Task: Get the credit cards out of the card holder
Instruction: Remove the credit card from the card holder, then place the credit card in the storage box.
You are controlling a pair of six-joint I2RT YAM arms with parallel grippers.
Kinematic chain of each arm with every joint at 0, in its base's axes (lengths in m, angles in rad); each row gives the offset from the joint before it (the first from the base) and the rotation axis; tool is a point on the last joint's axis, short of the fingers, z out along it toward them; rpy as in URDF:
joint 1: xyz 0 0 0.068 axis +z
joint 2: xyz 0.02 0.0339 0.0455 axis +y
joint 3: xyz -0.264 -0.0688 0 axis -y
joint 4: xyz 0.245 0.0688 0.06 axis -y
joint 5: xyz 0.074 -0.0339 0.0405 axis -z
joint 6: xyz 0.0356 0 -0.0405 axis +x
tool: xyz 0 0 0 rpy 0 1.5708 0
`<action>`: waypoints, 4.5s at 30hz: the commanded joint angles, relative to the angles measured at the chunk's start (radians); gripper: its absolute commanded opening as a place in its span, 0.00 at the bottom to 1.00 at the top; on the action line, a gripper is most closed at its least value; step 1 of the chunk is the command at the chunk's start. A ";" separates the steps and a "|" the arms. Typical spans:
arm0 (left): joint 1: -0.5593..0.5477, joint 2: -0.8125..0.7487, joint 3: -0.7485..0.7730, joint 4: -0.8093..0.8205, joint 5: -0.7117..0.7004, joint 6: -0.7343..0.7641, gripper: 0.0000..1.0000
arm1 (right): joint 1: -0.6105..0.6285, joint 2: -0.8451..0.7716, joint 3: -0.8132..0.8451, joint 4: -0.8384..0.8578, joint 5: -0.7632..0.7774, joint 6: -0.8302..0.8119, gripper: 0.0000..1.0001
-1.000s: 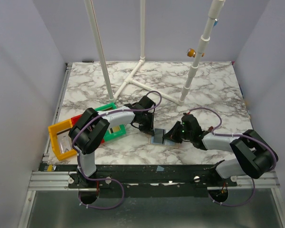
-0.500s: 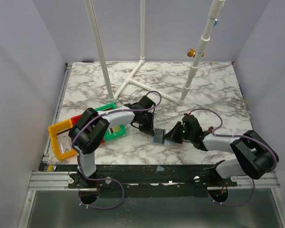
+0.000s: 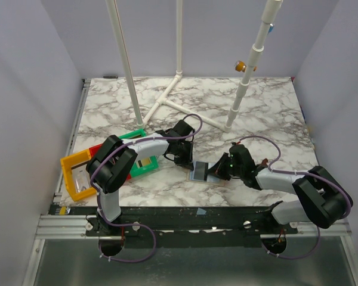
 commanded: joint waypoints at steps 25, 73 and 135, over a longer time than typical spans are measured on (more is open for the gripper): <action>0.015 0.038 -0.031 -0.029 -0.068 0.027 0.00 | -0.020 0.044 -0.037 0.125 -0.068 0.018 0.23; 0.026 0.034 -0.020 -0.046 -0.084 0.035 0.00 | -0.088 -0.226 -0.029 -0.234 0.063 -0.125 0.01; 0.274 -0.444 -0.239 0.588 0.614 -0.373 0.60 | -0.098 -0.158 0.335 0.066 -0.431 0.086 0.01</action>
